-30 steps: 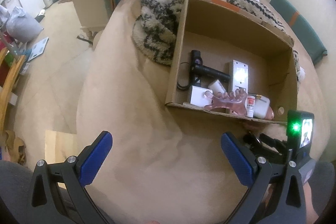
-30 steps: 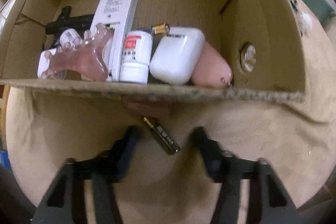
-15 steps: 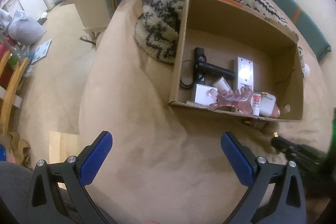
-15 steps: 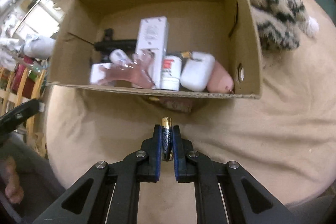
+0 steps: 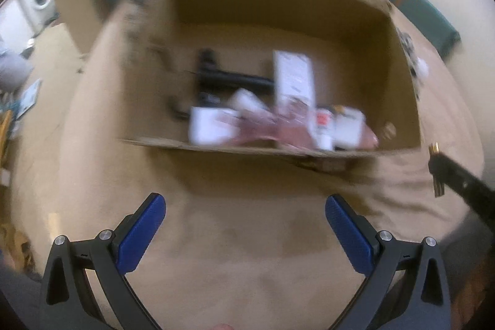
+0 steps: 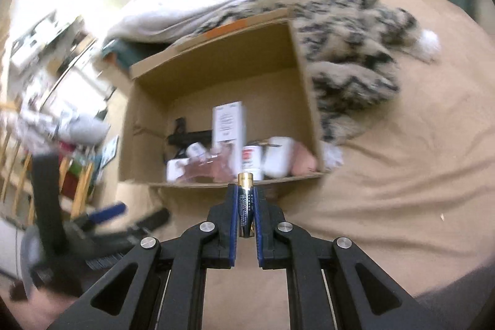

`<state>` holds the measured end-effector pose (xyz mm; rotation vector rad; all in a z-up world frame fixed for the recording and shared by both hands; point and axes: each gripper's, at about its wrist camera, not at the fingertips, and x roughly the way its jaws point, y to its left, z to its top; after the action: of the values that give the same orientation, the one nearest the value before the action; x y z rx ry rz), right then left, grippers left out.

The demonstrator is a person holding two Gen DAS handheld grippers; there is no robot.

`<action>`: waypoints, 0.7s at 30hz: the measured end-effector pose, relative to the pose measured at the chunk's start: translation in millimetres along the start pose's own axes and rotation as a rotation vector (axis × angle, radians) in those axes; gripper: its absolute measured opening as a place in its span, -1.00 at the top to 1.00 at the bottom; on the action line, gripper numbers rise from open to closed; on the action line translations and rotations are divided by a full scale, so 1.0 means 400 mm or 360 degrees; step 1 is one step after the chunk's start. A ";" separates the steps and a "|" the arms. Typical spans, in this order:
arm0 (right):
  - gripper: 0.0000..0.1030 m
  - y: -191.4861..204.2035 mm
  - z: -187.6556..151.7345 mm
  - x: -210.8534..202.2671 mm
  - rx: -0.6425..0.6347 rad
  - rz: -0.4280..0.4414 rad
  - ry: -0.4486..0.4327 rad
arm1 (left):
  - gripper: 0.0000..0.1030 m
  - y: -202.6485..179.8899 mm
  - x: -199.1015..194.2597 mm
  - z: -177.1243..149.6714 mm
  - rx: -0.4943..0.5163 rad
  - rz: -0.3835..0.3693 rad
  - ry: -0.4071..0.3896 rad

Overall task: Organize rigid objects
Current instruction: 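Grasp the pink perfume bottle with the left tool while the right tool holds the battery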

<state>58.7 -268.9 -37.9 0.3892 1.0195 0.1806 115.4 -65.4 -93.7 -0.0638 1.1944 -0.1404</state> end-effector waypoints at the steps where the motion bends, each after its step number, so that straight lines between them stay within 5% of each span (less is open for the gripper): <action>1: 0.79 -0.016 0.002 -0.001 0.0037 0.0002 -0.0001 | -1.00 -0.024 0.018 -0.002 0.0001 -0.0016 0.0004; 7: 0.79 -0.074 0.007 -0.006 0.0172 0.0005 -0.0026 | -1.00 -0.134 0.103 0.023 0.0032 -0.0003 -0.0069; 16: 0.79 -0.126 0.013 -0.006 0.0316 0.0047 -0.0035 | -0.95 -0.233 0.231 0.056 0.0125 0.0134 0.0031; 21: 0.79 -0.129 0.015 -0.002 0.0328 0.0057 -0.0030 | -0.15 -0.226 0.265 0.065 0.0095 0.0184 0.0070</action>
<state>61.6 -317.7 -54.9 0.5959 1.0160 0.1041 171.0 -170.4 -170.6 0.0612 1.2336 -0.0762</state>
